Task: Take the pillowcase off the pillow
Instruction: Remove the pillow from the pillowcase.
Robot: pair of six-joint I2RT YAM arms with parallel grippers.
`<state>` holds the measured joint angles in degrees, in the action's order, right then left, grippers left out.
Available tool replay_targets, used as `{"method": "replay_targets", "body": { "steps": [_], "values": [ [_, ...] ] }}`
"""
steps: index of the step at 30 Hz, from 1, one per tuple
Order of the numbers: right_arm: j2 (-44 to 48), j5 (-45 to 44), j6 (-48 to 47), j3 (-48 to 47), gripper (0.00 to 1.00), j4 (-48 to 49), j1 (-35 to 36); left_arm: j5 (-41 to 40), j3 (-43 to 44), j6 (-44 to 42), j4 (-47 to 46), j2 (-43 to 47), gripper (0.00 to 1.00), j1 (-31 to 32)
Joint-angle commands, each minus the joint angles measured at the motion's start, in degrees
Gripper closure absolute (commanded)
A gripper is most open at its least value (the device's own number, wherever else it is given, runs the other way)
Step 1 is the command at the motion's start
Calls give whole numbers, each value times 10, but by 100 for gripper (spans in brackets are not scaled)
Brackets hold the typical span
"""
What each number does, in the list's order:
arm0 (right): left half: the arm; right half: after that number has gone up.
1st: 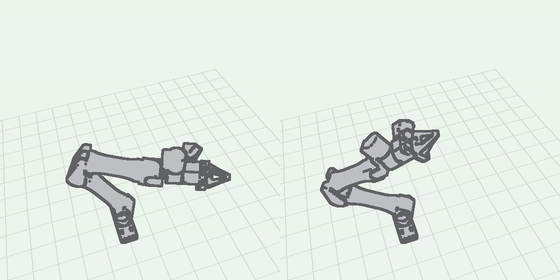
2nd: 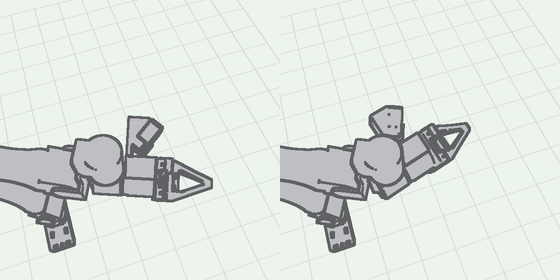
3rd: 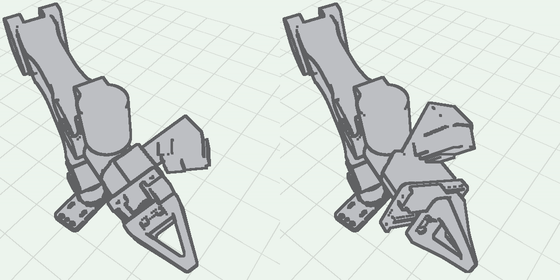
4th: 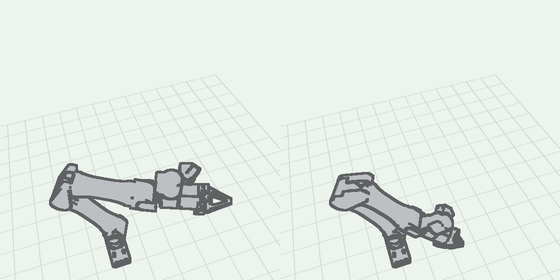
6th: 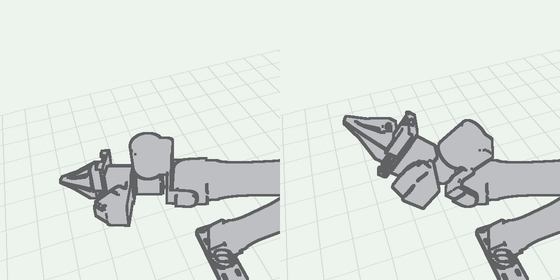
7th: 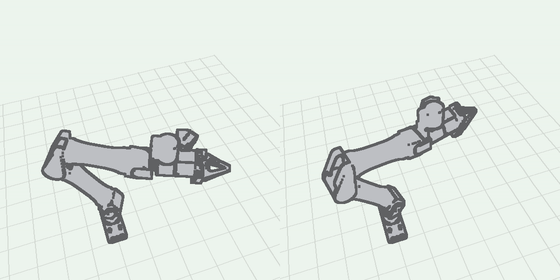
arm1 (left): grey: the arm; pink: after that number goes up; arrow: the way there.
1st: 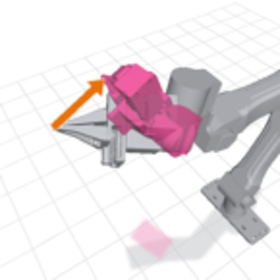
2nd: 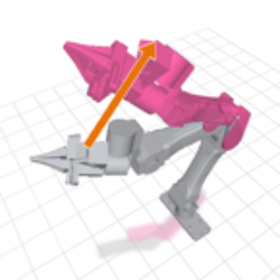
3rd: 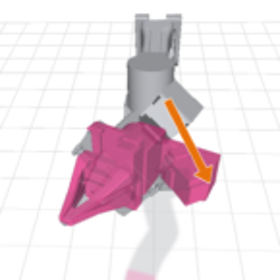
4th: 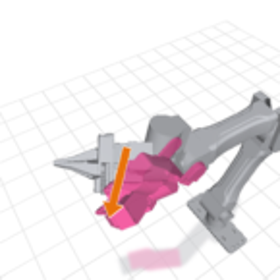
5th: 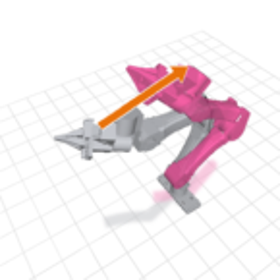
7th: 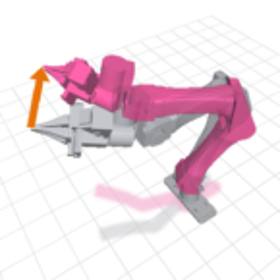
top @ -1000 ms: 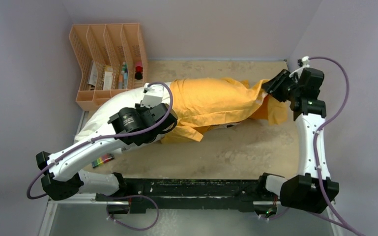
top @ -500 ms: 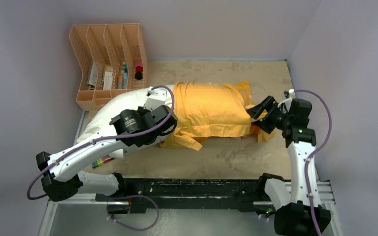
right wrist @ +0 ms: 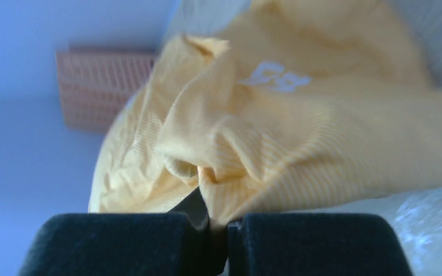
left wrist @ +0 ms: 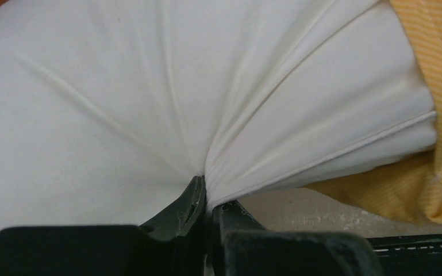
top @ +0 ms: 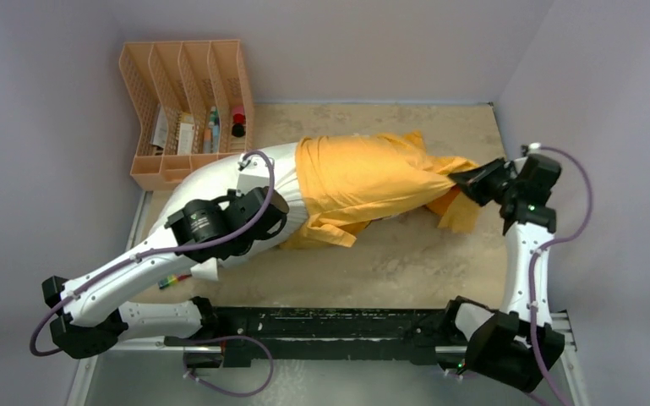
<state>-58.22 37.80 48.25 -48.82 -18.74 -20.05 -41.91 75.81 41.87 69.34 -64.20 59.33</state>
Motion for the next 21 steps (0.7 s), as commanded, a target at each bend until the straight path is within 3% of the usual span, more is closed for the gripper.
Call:
{"method": "replay_targets", "body": {
  "steps": [1,4,9,11,14,15,21],
  "values": [
    [-17,-208,-118,-164,100,-55,-84,-45,-19,47,48,32,100,-7],
    [-44,-183,-137,-223,100,-67,-95,-53,-46,73,96,42,100,-7],
    [-63,48,-130,-167,98,-15,-93,-7,-54,50,39,77,100,-7],
    [-62,88,-142,-130,82,-21,-92,30,-59,28,5,69,100,-7],
    [-54,89,-193,-111,49,-96,-92,73,-69,10,-32,48,100,-7],
    [-47,96,-206,-106,44,-115,-92,81,-73,10,-44,40,100,-7],
    [34,122,-204,-113,40,-186,-91,158,-108,7,-112,14,100,-1]
  ]
}}
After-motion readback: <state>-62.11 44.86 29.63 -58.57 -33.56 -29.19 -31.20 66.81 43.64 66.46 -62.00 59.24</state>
